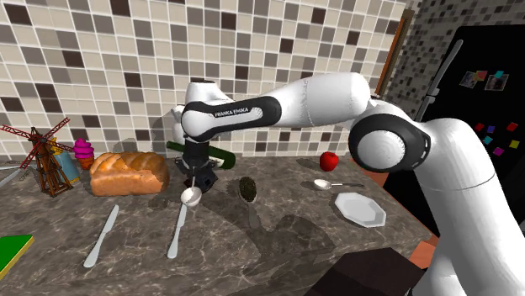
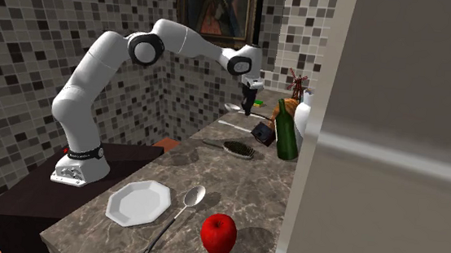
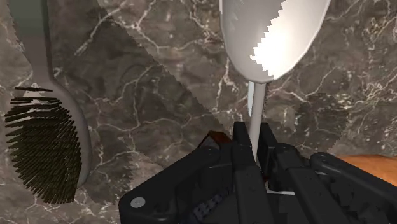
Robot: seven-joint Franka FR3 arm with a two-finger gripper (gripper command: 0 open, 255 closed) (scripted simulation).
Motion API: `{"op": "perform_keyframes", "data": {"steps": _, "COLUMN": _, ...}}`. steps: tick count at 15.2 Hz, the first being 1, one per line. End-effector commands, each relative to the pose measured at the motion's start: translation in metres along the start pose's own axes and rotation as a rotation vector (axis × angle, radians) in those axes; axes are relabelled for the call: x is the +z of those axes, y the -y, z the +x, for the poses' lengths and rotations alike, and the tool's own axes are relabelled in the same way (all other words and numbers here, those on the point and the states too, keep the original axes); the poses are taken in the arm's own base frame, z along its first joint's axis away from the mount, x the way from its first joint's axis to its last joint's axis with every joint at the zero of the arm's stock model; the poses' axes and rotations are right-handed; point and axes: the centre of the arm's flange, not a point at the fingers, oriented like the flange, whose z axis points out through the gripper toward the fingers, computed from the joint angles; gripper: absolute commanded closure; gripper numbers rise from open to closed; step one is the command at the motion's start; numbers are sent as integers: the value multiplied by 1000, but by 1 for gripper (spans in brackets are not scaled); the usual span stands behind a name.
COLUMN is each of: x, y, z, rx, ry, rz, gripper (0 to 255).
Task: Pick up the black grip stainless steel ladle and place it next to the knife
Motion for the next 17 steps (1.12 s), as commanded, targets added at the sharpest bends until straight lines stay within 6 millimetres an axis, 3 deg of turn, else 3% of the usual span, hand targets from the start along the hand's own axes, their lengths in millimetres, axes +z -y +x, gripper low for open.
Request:
{"op": "perform_keyframes", "data": {"steps": 1, "x": 3, "y": 24, "z": -9, "rx": 1, "ry": 0, "rz": 0, "gripper": 255}}
{"op": "perform_keyframes", "data": {"steps": 3, "x": 5, "y": 44, "z": -15, "rx": 1, "ry": 0, "rz": 0, "gripper": 255}}
{"op": "perform_keyframes", "data": {"steps": 17, "x": 79, "y": 35, "z": -13, "rx": 1, "ry": 0, "rz": 0, "gripper": 255}}
